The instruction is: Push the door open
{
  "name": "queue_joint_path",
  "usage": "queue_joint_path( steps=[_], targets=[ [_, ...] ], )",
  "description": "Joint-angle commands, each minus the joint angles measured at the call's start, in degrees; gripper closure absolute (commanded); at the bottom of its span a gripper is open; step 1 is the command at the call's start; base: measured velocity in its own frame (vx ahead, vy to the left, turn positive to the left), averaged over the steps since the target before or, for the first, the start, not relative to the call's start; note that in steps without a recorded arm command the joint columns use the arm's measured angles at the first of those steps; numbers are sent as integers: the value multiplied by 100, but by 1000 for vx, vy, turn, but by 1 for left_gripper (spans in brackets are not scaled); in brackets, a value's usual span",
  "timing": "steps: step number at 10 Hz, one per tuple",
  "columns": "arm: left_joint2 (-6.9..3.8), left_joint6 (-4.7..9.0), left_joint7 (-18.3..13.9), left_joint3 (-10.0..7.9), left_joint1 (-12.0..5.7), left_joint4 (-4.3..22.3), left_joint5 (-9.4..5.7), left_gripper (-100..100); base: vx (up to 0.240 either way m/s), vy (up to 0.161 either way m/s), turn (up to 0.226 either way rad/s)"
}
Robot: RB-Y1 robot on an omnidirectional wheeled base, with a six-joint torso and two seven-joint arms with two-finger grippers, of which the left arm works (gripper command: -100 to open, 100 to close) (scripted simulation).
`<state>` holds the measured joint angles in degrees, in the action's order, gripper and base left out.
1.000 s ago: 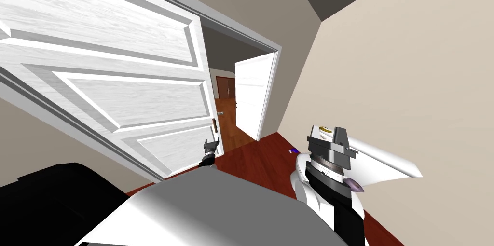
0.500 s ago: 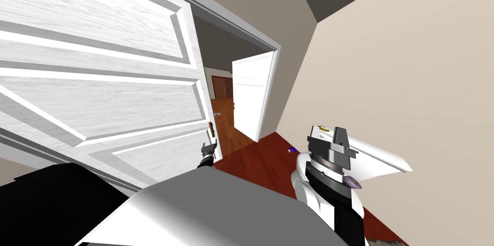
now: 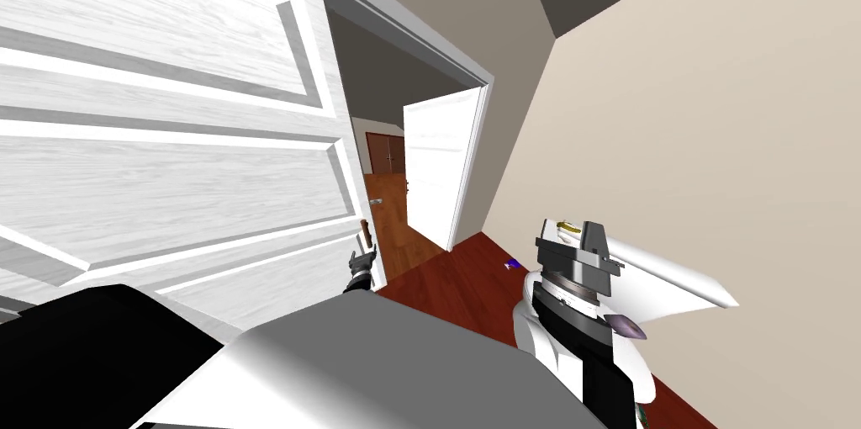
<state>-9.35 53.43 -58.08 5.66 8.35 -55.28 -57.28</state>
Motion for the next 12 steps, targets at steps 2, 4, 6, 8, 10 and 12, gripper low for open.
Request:
queue_joint_path(
  steps=[2,4,6,8,10,12],
  targets=[
    [-18,-3,-25,-27,-17,41,-14,-100,156,145,-26],
    [-36,-7,-48,-55,-38,87,-29,-100,178,157,-22],
    [-38,-8,-47,-59,-42,91,-31,-100,142,102,-19],
    [-38,-8,-47,-59,-42,91,-31,100,-19,-12,8],
    [-38,-8,-47,-59,-42,91,-31,100,-7,-4,-7],
    [-38,-8,-47,-59,-42,91,-31,100,0,0,0]
  ],
)
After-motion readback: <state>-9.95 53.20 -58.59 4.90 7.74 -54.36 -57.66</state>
